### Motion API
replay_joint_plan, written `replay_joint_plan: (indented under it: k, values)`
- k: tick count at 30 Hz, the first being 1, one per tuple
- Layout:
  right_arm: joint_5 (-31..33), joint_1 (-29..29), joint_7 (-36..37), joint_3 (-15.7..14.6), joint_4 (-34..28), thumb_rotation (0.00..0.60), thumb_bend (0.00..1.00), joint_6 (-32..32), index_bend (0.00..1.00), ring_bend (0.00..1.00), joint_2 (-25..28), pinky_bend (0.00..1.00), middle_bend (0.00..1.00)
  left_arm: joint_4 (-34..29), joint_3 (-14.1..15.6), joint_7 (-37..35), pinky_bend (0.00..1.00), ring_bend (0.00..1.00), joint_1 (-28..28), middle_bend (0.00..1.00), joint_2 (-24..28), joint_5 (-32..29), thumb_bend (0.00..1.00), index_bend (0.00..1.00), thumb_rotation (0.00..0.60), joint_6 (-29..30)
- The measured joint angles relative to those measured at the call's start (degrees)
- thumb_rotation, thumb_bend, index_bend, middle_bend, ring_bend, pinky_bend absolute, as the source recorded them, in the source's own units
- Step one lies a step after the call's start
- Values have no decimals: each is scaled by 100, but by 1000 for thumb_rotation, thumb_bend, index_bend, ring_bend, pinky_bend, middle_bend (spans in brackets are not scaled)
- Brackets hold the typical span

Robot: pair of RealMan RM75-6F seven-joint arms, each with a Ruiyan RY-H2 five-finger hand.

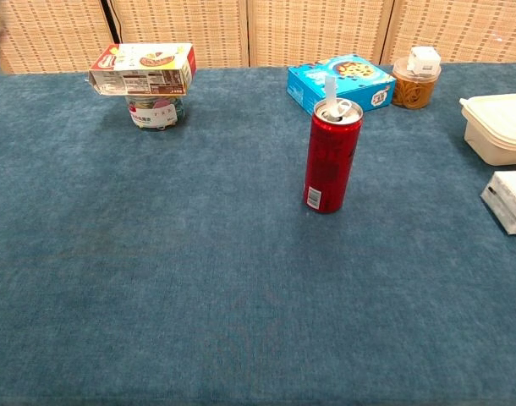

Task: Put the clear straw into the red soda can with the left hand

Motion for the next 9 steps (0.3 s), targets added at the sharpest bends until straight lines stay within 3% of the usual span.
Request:
replay_joint_plan:
  k: [5,9]
  values:
    - [-110,-6,-363,-27,76,600,0,172,38,0,-131,0,0,-504,566,1394,0,0,1207,0,454,-90,271,0,600,1403]
    - [-166,-9,-535,-39,95,600,0,240,26,0,-159,0,0,-556,1039,1488,0,0,2072,0,619,2,271,0,600,2155]
